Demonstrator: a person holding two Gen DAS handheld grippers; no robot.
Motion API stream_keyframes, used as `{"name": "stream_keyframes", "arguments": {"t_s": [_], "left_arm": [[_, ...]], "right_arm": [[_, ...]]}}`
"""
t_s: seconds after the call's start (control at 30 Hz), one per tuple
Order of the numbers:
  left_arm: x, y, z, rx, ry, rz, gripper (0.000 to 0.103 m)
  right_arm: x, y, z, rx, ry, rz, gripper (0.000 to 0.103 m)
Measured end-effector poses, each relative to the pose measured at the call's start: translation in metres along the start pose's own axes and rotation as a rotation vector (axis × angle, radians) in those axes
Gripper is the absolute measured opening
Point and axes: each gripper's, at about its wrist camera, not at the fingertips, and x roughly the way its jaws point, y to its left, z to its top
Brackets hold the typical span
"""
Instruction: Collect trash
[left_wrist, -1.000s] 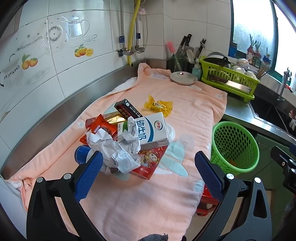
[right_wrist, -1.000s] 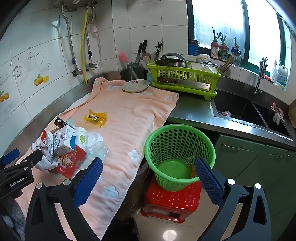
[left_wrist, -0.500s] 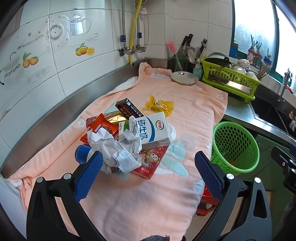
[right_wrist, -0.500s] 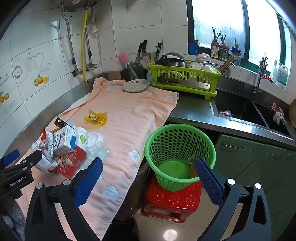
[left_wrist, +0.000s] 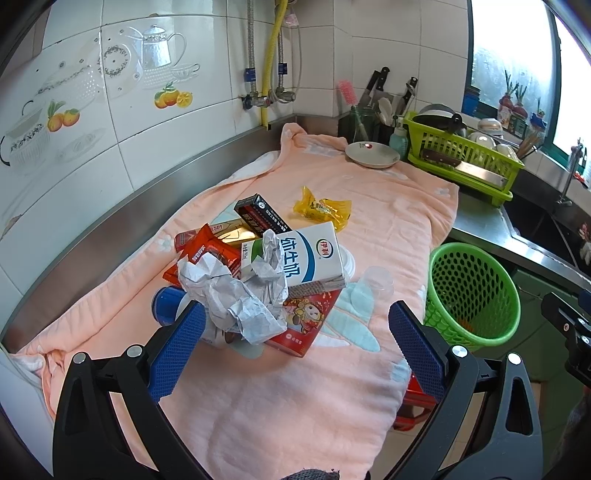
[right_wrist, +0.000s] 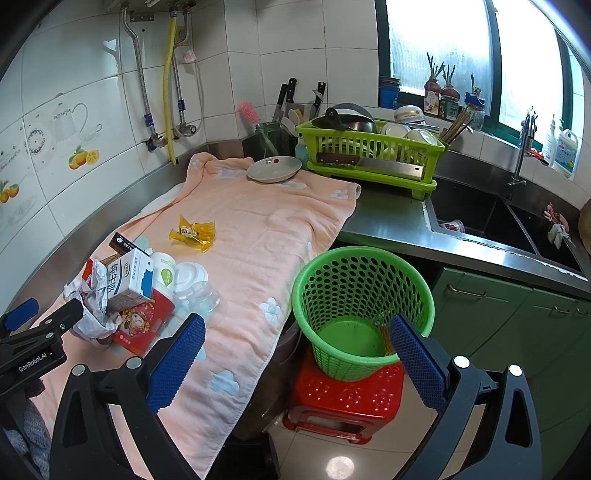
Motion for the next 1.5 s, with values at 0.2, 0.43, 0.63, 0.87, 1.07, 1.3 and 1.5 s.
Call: {"name": "stream_keyframes", "arguments": {"t_s": [0.2, 0.43, 0.63, 0.87, 1.07, 1.3, 1.5], "left_arm": [[0.002, 0.0, 0.001, -0.003, 0.004, 0.001, 0.097], [0.002, -0.001, 0.001, -0.003, 0.005, 0.003, 0.097], [0.003, -0.001, 0.002, -0.007, 0.004, 0.005, 0.097], [0.003, 0.001, 0.003, -0.013, 0.004, 0.006, 0.097], [0.002, 0.001, 0.004, -0.012, 0.003, 0.005, 0.097], [0.003, 0.003, 0.004, -0.015, 0.004, 0.007, 0.097], [0.004, 0.006, 0.006, -0.019, 0.005, 0.011, 0.097]], "right_arm": [[0.003, 0.003, 0.0, -0.001, 0.001, 0.001, 0.097], [0.006, 0.003, 0.002, -0.001, 0.004, 0.002, 0.097], [0.005, 0.002, 0.001, -0.002, 0.001, 0.003, 0.097], [0.005, 0.002, 0.002, -0.001, 0.001, 0.001, 0.097], [0.006, 0.004, 0.002, -0.002, 0.004, 0.002, 0.097], [0.008, 0.005, 0.001, -0.004, 0.006, 0.007, 0.097], [0.01, 0.005, 0.002, -0.007, 0.008, 0.014, 0.097]]}}
